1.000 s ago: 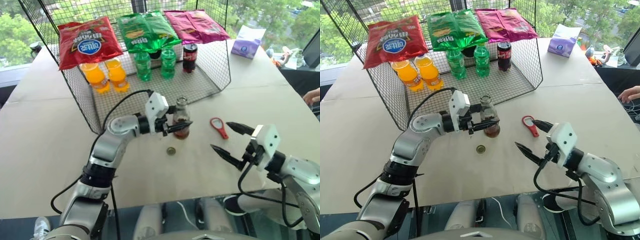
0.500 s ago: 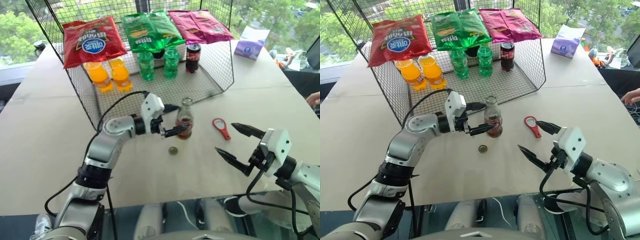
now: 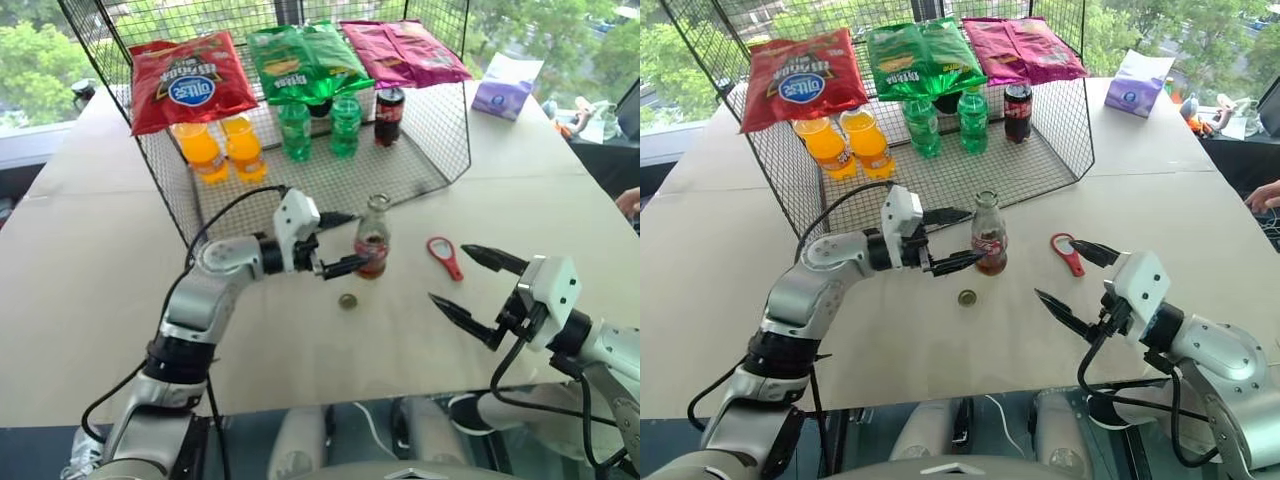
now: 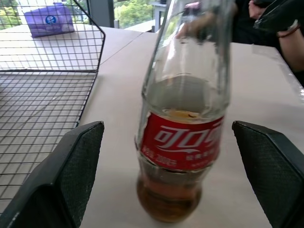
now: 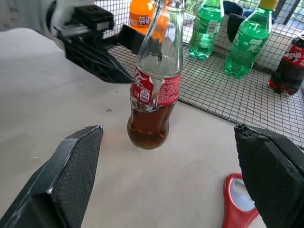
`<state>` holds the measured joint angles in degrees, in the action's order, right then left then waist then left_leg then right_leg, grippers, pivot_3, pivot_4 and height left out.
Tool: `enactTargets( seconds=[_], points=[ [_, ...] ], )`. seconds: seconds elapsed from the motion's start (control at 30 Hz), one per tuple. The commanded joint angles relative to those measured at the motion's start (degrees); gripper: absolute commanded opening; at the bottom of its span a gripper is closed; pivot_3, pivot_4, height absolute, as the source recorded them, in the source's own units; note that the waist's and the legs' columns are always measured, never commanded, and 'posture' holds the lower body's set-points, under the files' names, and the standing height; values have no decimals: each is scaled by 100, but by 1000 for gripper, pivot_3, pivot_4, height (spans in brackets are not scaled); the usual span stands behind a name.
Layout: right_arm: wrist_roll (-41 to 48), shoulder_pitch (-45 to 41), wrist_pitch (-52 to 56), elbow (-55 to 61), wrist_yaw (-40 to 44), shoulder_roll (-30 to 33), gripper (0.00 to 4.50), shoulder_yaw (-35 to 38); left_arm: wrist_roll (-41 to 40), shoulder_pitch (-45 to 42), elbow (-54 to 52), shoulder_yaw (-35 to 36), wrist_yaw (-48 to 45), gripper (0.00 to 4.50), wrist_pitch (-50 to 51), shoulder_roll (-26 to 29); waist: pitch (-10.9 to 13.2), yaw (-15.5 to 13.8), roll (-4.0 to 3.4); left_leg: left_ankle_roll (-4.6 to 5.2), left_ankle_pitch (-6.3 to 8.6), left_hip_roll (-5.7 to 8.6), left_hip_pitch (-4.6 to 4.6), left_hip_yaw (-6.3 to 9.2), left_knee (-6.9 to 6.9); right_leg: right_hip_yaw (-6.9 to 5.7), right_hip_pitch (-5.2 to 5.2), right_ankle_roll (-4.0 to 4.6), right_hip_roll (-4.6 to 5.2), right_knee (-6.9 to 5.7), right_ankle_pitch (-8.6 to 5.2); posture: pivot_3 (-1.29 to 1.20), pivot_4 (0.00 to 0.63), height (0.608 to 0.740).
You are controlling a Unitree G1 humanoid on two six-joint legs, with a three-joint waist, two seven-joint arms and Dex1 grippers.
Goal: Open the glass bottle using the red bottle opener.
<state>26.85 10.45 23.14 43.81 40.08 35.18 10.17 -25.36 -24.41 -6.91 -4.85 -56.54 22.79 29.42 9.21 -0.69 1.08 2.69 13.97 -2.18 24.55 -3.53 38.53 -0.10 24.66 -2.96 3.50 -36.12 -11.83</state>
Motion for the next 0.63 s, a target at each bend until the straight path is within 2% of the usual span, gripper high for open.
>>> enactTargets(
  seconds=[0.03, 0.27, 0.43, 0.63],
  points=[
    [62, 259, -12, 167, -88, 75, 4500, 397, -366, 348, -416, 475, -102, 4463, 146, 292, 0, 3, -1, 0, 0, -1, 0, 1, 0, 0, 0, 0, -1, -1, 0, 0, 150, 740],
    [11, 1129, -159, -26, -26, 60, 4500, 1123, -706, 1707, -1120, 1282, 98, 4463, 222, 615, -1, -11, 0, -1, 0, -6, -3, -1, 2, 0, -2, 1, 6, -3, -1, 0, 150, 740],
    [-42, 1468, -369, -492, 65, 59, 4500, 1632, -547, 2963, -1474, 1787, 317, 4463, -21, 721, -4, 6, -1, -2, 1, -15, -23, -9, 7, 3, -15, -2, 16, -9, -2, 0, 150, 740],
    [-48, 1484, -566, -922, 88, 6, 4500, 1864, -583, 3474, -1725, 1994, 783, 4463, -58, 514, -5, -20, 0, -5, 3, -19, -45, -10, 6, 3, -21, -17, 25, -16, -12, 0, 150, 740]
  ],
)
